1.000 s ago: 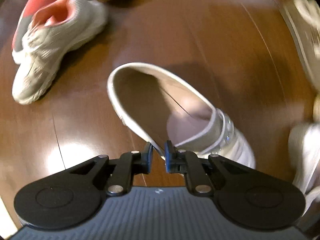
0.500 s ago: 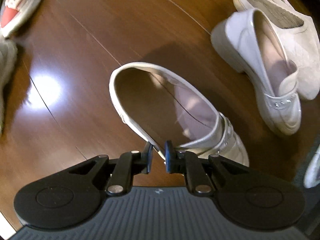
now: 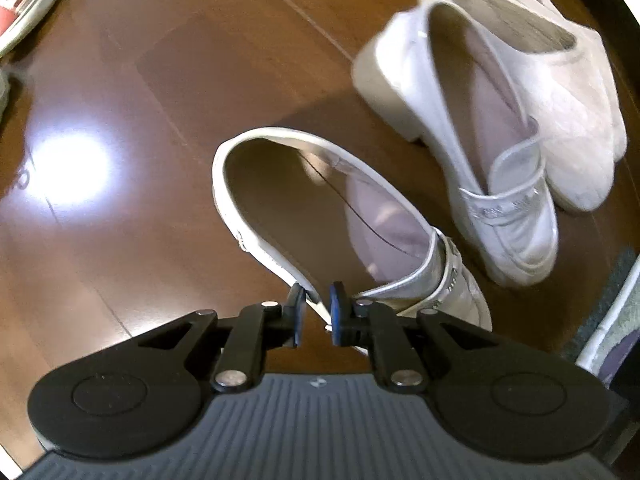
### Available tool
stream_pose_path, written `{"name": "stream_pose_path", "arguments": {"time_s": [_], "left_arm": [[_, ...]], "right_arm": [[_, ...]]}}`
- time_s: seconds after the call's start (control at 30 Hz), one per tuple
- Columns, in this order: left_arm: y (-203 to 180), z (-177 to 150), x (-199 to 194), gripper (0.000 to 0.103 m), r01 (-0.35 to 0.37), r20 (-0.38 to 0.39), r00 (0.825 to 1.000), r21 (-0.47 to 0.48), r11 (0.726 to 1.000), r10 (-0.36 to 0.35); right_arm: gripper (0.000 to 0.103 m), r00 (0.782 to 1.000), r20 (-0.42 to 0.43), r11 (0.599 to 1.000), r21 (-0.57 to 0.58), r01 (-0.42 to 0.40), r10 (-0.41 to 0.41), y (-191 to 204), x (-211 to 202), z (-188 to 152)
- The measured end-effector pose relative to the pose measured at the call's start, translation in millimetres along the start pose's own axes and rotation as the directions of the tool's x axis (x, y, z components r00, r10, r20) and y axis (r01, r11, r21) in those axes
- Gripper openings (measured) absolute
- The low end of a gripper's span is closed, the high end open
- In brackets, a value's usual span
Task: Organize scattered shoes
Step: 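Lower the second cream loafer beside the first with the left gripper, then open the left gripper and withdraw it from the cream loafers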
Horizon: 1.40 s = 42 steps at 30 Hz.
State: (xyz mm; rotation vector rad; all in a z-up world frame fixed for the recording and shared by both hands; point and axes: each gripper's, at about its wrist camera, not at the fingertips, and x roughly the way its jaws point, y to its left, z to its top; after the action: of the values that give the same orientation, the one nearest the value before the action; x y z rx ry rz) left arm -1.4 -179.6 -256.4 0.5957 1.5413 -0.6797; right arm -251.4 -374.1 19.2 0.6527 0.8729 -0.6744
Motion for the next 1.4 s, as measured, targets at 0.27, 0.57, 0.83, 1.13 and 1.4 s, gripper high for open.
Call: {"name": "stream_pose_path", "arguments": {"time_s": [0.27,0.57,0.83,1.13,1.4], "left_arm": [[-12.6,5.1,2.9,0.014,0.009,0.002,1.000,0.034,0.999,-0.009],[5.9,20.0,5.6,0.012,0.082,0.008,0.997,-0.111,0.990,-0.082],[20.5,28.4,5.8,0.011,0.141,0.065,0.989,-0.184,0.973,-0.131],[-12.4,-17.9,-32.7,0.014,0.167,0.102,0.982,-0.062,0.984,-0.160],[-74.0,-106.6,27.3,0.022,0.183,-0.145,0.976,0.136,0.974,-0.163]], "right_arm": [[0.103,1.000,-0.025,1.000,-0.010,0.008,-0.008,-6.0,1.3,-6.4],[0.103,0.999,-0.046,1.000,-0.031,0.006,-0.007,-1.8,5.3,-8.7],[0.103,0.997,-0.078,0.996,-0.089,0.010,-0.017,10.3,14.1,-14.3],[0.103,0.994,-0.103,0.991,-0.133,0.006,-0.020,18.5,19.8,-16.1],[0.103,0.992,-0.126,0.989,-0.143,-0.026,0.007,21.8,18.9,-17.4]]}}
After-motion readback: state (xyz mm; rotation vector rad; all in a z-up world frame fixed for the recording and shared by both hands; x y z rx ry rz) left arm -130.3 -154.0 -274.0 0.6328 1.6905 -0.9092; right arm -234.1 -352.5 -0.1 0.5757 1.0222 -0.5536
